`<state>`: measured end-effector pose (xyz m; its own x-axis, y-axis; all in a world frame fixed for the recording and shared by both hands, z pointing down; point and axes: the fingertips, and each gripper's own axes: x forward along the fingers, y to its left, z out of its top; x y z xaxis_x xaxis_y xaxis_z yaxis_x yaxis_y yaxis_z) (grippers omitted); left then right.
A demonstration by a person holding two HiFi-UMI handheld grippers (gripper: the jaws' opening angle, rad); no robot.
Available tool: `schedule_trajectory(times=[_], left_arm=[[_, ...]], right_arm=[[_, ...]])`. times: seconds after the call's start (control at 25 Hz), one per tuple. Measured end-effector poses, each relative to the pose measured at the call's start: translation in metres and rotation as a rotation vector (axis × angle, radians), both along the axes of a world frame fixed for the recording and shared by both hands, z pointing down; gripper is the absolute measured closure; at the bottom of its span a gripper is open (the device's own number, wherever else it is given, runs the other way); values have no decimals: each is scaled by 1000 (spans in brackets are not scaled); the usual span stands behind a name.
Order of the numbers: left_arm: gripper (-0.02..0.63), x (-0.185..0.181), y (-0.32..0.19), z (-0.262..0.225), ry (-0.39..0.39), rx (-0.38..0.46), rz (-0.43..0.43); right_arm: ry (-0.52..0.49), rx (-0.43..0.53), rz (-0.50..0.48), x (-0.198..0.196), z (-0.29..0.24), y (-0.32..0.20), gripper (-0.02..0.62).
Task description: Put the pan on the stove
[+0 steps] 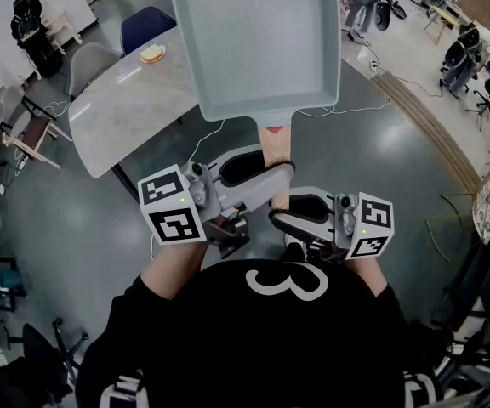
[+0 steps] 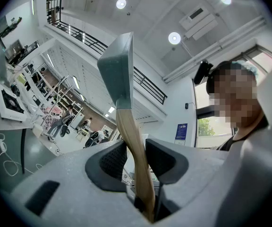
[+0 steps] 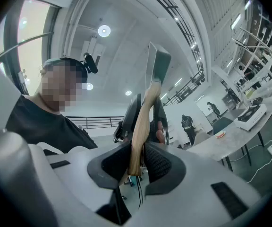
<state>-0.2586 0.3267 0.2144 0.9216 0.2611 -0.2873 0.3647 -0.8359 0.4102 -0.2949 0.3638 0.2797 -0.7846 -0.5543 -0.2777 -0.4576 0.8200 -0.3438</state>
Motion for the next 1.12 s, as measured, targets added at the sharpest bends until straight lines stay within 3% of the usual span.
schedule_trajectory(times=[0.4, 1.12], left_arm=[[474, 10, -4, 7, -5, -20, -6], [466, 119, -82, 24, -47, -88, -81]], right_arm=[[-21, -15, -13, 10, 6, -2, 514], [-28, -92, -58, 118, 15, -71, 511]])
